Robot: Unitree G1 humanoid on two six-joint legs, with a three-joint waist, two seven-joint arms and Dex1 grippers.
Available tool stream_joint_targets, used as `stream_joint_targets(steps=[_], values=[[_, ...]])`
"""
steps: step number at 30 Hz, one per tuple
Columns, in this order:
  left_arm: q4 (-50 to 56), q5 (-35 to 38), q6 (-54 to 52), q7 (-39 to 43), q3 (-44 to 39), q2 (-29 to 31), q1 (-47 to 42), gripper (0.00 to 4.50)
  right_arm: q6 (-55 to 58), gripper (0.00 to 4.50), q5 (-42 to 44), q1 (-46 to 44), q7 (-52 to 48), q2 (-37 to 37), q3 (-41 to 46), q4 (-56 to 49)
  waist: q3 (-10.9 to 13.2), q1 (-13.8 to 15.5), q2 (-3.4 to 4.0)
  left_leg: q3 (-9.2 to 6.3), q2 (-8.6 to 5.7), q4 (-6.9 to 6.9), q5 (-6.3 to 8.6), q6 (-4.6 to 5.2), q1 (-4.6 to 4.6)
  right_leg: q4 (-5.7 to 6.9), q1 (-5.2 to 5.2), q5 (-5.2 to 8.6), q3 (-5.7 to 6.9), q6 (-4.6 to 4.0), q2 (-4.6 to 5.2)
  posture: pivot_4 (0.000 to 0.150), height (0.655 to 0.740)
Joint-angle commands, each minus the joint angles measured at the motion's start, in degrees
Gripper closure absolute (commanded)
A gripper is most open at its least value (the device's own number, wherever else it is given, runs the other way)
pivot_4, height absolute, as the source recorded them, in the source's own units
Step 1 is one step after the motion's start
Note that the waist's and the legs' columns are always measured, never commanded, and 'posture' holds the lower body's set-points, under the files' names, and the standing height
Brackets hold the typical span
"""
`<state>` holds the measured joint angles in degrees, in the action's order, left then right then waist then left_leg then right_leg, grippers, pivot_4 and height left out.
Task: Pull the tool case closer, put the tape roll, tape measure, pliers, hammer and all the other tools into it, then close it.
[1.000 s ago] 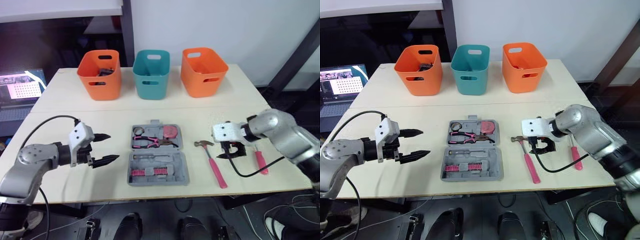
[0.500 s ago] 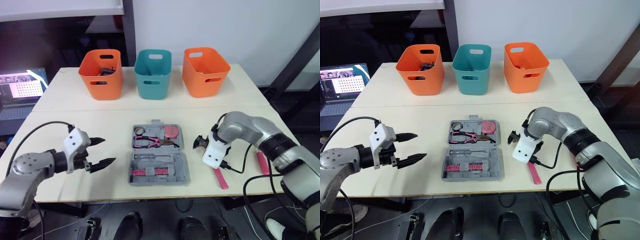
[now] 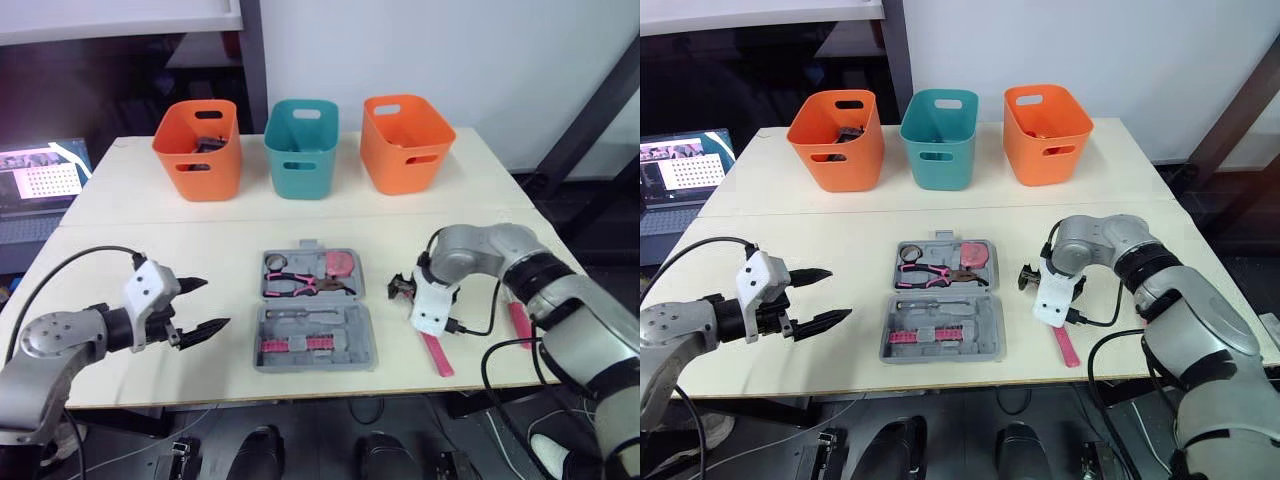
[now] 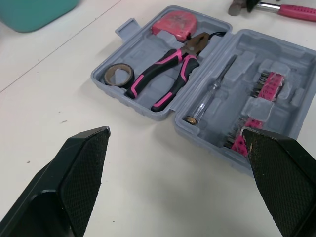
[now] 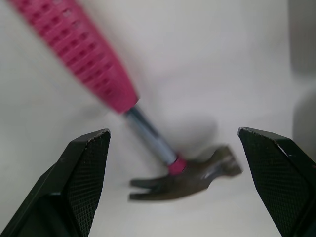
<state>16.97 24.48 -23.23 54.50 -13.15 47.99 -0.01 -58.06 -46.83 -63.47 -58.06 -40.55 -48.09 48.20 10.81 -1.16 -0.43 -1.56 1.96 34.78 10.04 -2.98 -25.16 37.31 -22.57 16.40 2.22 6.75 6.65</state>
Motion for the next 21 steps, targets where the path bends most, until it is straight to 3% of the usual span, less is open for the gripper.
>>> stream_joint_targets(steps=[1,3,8,10,13,17,19,21], values=[[-0.05,0.2,0.93,-0.02,-0.75,0.18,-1.34,0.0,2.13,0.68,-4.2,-0.49,3.78,1.35,-1.18,4.84,-0.02,0.09,-0.04,0.0,0.0,0.0,0.0,0.0,0.0,0.0,0.01,0.0,0.0,0.0,0.0,0.15,0.74],[-0.89,-0.2,1.39,0.38,-0.66,0.42,-1.57,0.0,3.15,1.47,-5.71,-0.62,5.46,2.19,-1.66,7.33,-0.13,-0.02,-0.23,0.0,0.0,0.01,0.0,-0.01,0.15,-0.02,0.2,0.0,0.0,-0.01,0.0,0.15,0.74],[-1.64,-0.23,1.46,0.84,-0.5,0.71,-2.6,0.0,1.29,3.94,-6.26,-1.26,6.03,1.2,-1.35,7.9,-0.16,-0.63,-0.33,0.05,0.0,-0.06,0.01,-0.02,0.82,-0.09,0.79,0.09,-0.09,-0.29,0.0,0.15,0.74],[-1.84,-0.32,1.5,0.79,0.06,0.48,-3.28,0.0,-0.49,4.48,-4.59,-0.87,4.27,-0.25,-0.49,6.57,-0.13,-0.73,-0.29,0.05,0.0,-0.14,0.0,-0.02,0.88,-0.06,0.82,0.09,-0.1,-0.28,0.0,0.15,0.74],[-2.26,-0.51,1.7,0.75,0.62,0.18,-3.87,0.0,-3.06,4.48,0.21,0.34,-0.14,-2.99,1.11,2.81,-0.11,-0.59,-0.25,0.07,-0.01,-0.22,0.0,-0.02,0.84,-0.07,0.76,-0.01,-0.14,-0.06,0.01,0.15,0.74],[-3.14,-0.85,2.38,0.94,1.74,-0.19,-4.42,0.0,0.58,4.48,14.61,5.95,-11.24,-9.71,4.9,-9.92,-0.07,0.21,-0.22,0.18,-0.01,-0.47,-0.01,-0.02,0.82,-0.06,0.55,-0.02,-0.23,-0.05,0.02,0.15,0.74],[-3.53,-0.9,2.65,1.02,2.32,-0.33,-5.01,0.0,9.21,4.48,22.75,10.82,-16.49,-13.72,8.57,-18.99,-0.04,0.34,-0.17,0.22,0.0,-0.54,-0.02,-0.02,0.83,-0.04,0.5,-0.02,-0.27,-0.04,0.01,0.15,0.74],[-3.82,-0.93,2.77,1.0,2.66,-0.47,-5.51,0.0,26.89,4.48,31.29,17.5,-21.8,-17.1,14.34,-30.0,-0.03,0.43,-0.16,0.25,0.01,-0.54,-0.02,-0.02,0.82,-0.03,0.5,-0.02,-0.3,-0.04,0.01,0.15,0.74]])
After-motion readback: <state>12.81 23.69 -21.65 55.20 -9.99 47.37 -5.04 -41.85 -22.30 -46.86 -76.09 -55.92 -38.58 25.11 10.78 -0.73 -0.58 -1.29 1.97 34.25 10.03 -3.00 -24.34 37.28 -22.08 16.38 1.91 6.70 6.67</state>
